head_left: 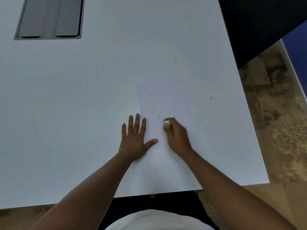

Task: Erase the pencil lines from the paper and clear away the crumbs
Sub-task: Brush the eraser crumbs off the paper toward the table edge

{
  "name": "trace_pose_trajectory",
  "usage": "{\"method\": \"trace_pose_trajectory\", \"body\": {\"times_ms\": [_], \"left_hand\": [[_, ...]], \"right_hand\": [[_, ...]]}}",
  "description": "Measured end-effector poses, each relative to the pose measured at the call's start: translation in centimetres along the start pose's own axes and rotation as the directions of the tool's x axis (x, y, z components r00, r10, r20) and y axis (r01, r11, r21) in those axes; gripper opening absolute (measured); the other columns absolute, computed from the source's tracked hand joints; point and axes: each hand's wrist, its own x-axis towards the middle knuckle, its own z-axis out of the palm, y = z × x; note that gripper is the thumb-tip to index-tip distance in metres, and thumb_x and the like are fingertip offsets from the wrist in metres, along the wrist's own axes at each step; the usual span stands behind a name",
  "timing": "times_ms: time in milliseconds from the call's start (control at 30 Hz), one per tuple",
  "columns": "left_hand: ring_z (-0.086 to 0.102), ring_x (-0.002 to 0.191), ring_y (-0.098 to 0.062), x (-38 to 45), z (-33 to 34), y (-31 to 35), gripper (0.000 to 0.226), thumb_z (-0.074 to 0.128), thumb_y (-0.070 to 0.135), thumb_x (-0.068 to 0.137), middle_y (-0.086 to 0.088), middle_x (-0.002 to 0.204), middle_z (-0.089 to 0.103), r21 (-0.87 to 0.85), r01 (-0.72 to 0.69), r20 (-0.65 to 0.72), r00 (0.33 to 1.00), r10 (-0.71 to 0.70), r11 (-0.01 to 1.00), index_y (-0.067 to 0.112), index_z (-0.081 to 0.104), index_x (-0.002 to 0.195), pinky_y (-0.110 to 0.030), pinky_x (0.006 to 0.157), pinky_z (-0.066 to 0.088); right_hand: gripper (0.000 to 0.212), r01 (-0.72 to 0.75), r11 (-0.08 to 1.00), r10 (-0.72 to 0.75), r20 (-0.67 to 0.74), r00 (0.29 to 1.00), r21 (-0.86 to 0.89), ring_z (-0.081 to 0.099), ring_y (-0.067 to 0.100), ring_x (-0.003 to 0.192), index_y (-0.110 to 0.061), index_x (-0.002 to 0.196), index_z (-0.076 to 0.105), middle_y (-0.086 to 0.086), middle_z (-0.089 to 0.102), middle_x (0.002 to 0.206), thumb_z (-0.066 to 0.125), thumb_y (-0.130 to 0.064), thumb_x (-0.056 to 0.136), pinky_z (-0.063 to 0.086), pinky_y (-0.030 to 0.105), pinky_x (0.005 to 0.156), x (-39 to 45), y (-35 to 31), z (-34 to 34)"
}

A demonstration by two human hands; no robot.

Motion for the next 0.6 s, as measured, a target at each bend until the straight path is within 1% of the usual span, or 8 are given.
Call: {"method": "trace_pose_trajectory", "body": {"times_ms": [100,167,267,367,433,467,533,600], "left_hand": [[-0.04,0.149,-0.022,0.2,-0.4,0.1,0.105,-0.009,0.094,0.077,0.001,0.164,-0.038,0.067,-0.06,-0.013,0.998,0.061,0.996,0.026,-0.03,0.155,-0.051,0.123,-0.019],[-0.038,0.15,-0.023,0.6,-0.6,-0.3,0.111,-0.01,0.095,0.075,0.001,0.165,-0.035,0.094,-0.107,-0.003,0.994,0.108,0.99,0.022,-0.027,0.157,-0.052,0.124,-0.017],[-0.036,0.151,-0.023,1.1,-0.9,-1.1,0.116,-0.005,0.096,0.077,0.001,0.167,-0.031,0.137,-0.195,0.02,0.981,0.194,0.971,0.018,-0.021,0.161,-0.054,0.125,-0.014],[-0.038,0.15,-0.024,1.7,-1.1,-1.7,0.112,-0.016,0.095,0.073,0.0,0.163,-0.039,0.214,-0.229,0.069,0.973,0.219,0.949,0.019,-0.033,0.153,-0.054,0.125,-0.016],[-0.038,0.15,-0.025,1.9,-1.1,-1.7,0.11,-0.019,0.093,0.072,0.001,0.162,-0.04,0.224,-0.227,0.078,0.974,0.214,0.948,0.018,-0.035,0.151,-0.054,0.124,-0.016],[-0.037,0.15,-0.025,1.9,-1.0,-1.6,0.11,-0.017,0.093,0.073,0.001,0.163,-0.04,0.227,-0.224,0.08,0.974,0.211,0.948,0.018,-0.034,0.151,-0.054,0.124,-0.016],[-0.038,0.15,-0.024,2.0,-0.9,-1.6,0.112,-0.004,0.095,0.077,0.002,0.164,-0.039,0.226,-0.215,0.086,0.976,0.201,0.95,0.018,-0.031,0.154,-0.054,0.124,-0.016],[-0.038,0.15,-0.023,2.0,-0.9,-1.6,0.113,0.006,0.093,0.08,0.003,0.164,-0.037,0.218,-0.209,0.08,0.977,0.196,0.953,0.018,-0.026,0.158,-0.055,0.125,-0.015]], "right_hand": [[0.037,0.2,0.973,-0.185,0.129,0.974,-0.113,0.06,0.017,0.104,-0.012,0.121,0.061,0.002,0.067,0.114,0.036,-0.033,0.104,0.049,0.029,0.091,-2.1,-0.9,1.2],[0.037,0.311,0.939,-0.285,0.174,0.943,-0.149,0.059,0.018,0.115,-0.009,0.124,0.061,0.003,0.067,0.12,0.037,-0.028,0.104,0.049,0.036,0.098,-2.6,0.0,1.0],[0.037,0.454,0.87,-0.402,0.257,0.879,-0.193,0.046,0.019,0.137,-0.005,0.136,0.055,0.005,0.063,0.132,0.045,-0.019,0.104,0.038,0.033,0.112,-3.1,1.8,0.4],[0.045,0.548,0.807,-0.444,0.387,0.808,-0.22,0.033,0.018,0.146,-0.007,0.148,0.043,0.011,0.045,0.152,0.044,-0.022,0.106,0.025,0.034,0.121,-3.1,2.2,0.3],[0.048,0.608,0.764,-0.451,0.496,0.742,-0.214,0.027,0.018,0.149,-0.007,0.151,0.038,0.012,0.037,0.157,0.039,-0.024,0.107,0.016,0.034,0.124,-2.7,2.6,0.8],[0.048,0.62,0.753,-0.443,0.526,0.726,-0.221,0.026,0.018,0.15,-0.007,0.151,0.037,0.012,0.038,0.157,0.038,-0.025,0.107,0.013,0.033,0.125,-2.2,3.0,0.8],[0.048,0.6,0.743,-0.422,0.489,0.764,-0.298,0.03,0.02,0.148,-0.005,0.149,0.041,0.009,0.043,0.153,0.035,-0.025,0.106,0.012,0.033,0.124,-0.5,4.5,0.0],[0.047,0.524,0.744,-0.393,0.363,0.845,-0.415,0.04,0.025,0.143,-0.003,0.145,0.046,0.009,0.049,0.15,0.03,-0.024,0.106,0.018,0.037,0.121,1.4,6.5,-1.9]]}}
